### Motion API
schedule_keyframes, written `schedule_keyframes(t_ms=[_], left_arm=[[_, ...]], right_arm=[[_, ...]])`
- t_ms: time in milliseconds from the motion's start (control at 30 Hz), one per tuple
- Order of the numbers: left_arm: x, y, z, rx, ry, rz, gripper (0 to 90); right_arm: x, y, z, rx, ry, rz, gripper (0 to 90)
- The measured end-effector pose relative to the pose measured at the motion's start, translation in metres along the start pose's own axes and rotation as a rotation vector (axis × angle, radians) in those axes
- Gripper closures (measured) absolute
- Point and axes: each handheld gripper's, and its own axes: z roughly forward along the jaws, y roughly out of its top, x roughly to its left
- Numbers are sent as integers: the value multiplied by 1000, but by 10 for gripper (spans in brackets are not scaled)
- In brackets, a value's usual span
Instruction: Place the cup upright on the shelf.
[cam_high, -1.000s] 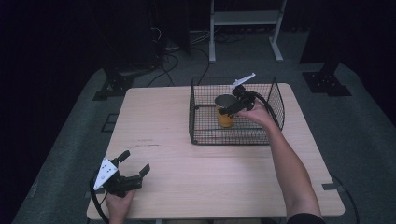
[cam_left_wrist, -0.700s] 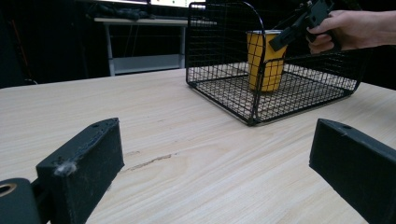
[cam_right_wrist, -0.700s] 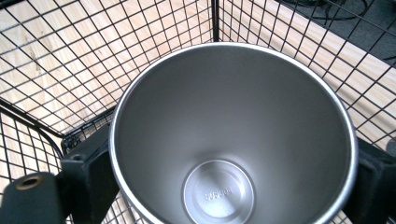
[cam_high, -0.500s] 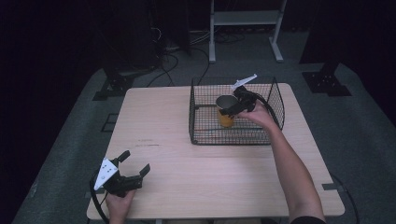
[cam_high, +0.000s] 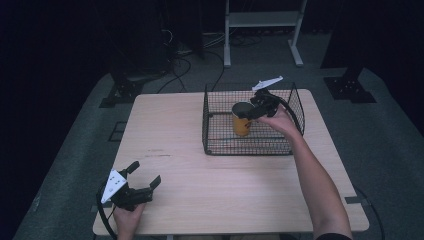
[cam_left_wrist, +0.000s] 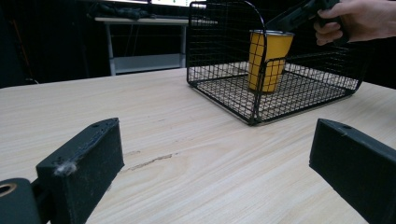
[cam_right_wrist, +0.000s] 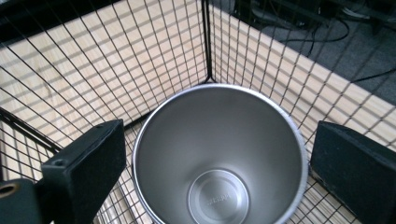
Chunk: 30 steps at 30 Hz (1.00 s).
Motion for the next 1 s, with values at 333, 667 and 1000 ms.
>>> schedule_keyframes(t_ms=[333,667,1000], left_arm=[[-1,0,0,5,3,6,22],[-2,0,0,5,-1,7,22],[-2,0,0,7,1,7,23]], right_arm=[[2,5,-26,-60,27,11,40],[17,4,-47,-76,57,-8,43],[21,-8,-63,-81,78,3,51]])
